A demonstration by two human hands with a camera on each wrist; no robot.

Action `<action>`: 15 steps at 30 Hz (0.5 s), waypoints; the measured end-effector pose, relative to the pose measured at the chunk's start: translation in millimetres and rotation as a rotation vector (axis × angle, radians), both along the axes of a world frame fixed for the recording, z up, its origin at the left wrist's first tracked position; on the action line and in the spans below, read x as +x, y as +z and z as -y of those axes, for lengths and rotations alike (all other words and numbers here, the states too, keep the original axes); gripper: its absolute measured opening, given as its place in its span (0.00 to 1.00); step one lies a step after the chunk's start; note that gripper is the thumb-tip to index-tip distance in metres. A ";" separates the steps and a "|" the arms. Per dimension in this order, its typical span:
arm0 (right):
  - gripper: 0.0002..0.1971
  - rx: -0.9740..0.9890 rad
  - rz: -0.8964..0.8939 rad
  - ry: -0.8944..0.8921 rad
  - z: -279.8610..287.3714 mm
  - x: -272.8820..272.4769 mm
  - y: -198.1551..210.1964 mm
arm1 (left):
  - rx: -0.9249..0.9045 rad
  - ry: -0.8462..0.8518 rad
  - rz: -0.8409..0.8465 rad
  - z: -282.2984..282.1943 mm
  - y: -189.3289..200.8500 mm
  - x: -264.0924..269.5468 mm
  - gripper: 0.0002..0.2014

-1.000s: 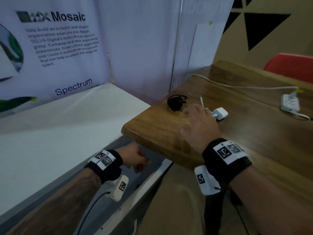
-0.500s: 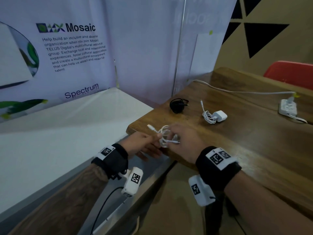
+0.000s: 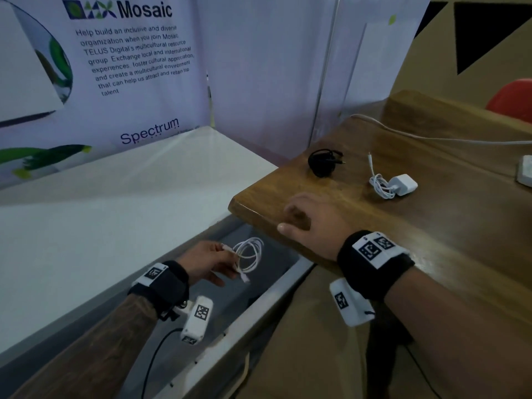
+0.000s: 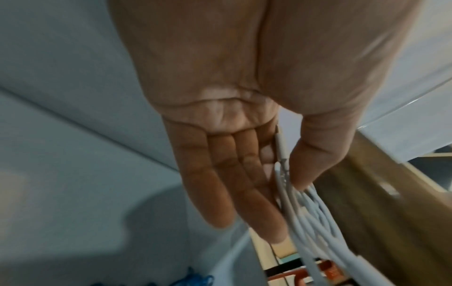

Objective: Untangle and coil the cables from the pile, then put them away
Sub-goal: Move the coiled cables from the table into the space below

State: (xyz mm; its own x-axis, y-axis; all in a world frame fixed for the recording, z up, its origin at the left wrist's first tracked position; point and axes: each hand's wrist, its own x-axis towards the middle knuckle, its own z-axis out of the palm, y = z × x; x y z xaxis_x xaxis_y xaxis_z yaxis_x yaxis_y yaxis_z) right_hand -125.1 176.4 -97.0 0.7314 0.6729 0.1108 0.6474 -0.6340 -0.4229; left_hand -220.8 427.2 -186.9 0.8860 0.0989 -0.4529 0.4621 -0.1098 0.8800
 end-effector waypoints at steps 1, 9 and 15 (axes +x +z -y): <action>0.21 -0.052 -0.002 -0.029 3.5 6.1 -2.1 | 0.005 0.009 -0.037 -2.9 -11.5 2.7 0.07; 0.23 -0.028 0.004 -0.134 4.4 12.9 -17.2 | 0.068 0.097 -0.279 -2.5 -102.0 67.1 0.08; 0.23 -0.046 -0.001 -0.134 2.6 10.8 -16.4 | 0.134 0.103 -0.319 18.6 -155.1 121.4 0.07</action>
